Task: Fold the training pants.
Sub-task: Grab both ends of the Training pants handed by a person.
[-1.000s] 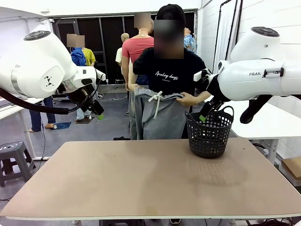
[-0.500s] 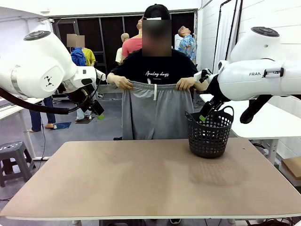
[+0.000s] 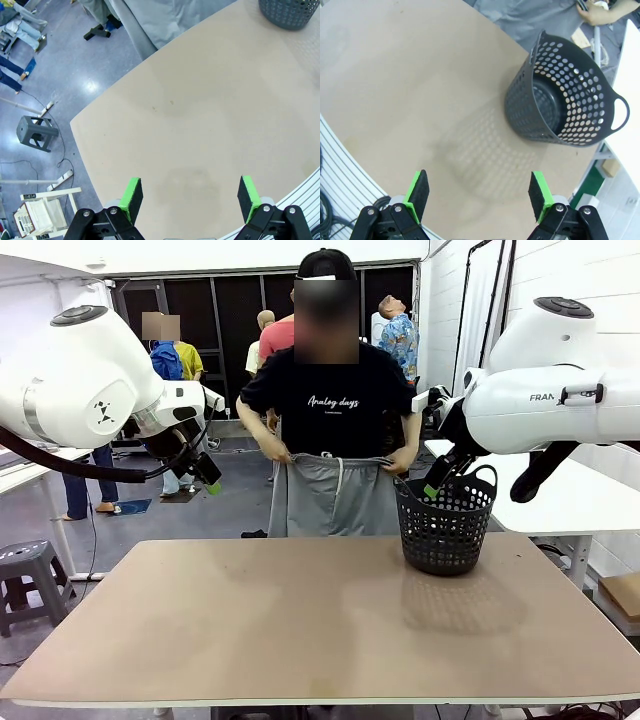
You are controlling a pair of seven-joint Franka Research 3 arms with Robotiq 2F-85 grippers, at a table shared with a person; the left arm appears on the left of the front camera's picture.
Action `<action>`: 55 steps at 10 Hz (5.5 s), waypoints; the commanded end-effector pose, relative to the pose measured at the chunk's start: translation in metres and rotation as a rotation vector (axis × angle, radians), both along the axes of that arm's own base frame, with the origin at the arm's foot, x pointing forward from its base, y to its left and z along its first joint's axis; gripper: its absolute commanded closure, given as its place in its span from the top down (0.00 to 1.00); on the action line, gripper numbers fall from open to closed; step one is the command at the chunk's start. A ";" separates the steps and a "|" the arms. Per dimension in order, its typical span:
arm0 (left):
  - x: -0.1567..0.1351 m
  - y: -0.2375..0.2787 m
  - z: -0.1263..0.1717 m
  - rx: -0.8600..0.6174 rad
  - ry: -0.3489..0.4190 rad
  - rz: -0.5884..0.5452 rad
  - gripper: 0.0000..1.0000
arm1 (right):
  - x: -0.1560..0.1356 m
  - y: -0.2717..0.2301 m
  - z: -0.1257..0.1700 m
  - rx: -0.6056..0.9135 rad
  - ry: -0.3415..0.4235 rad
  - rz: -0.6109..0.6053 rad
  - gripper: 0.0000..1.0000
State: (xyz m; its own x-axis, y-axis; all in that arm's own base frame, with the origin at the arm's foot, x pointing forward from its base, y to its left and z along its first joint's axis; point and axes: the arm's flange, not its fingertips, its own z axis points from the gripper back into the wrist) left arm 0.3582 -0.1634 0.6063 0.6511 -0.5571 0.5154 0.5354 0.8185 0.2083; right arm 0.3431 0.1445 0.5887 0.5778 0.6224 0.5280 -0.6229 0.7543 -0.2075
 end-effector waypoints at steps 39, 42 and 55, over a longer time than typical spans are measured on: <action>0.001 0.000 0.000 0.000 0.000 0.000 1.00 | 0.001 -0.001 0.002 0.002 0.001 -0.001 1.00; 0.001 0.000 0.000 0.000 0.000 0.000 1.00 | 0.001 -0.001 0.002 0.002 0.001 -0.001 1.00; 0.001 0.000 0.000 0.000 0.000 0.000 1.00 | 0.001 -0.001 0.002 0.002 0.001 -0.001 1.00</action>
State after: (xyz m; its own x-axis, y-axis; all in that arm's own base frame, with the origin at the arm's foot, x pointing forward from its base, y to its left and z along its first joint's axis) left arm 0.3582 -0.1634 0.6063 0.6511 -0.5571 0.5154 0.5354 0.8185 0.2083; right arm 0.3431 0.1445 0.5887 0.5778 0.6224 0.5280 -0.6229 0.7543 -0.2075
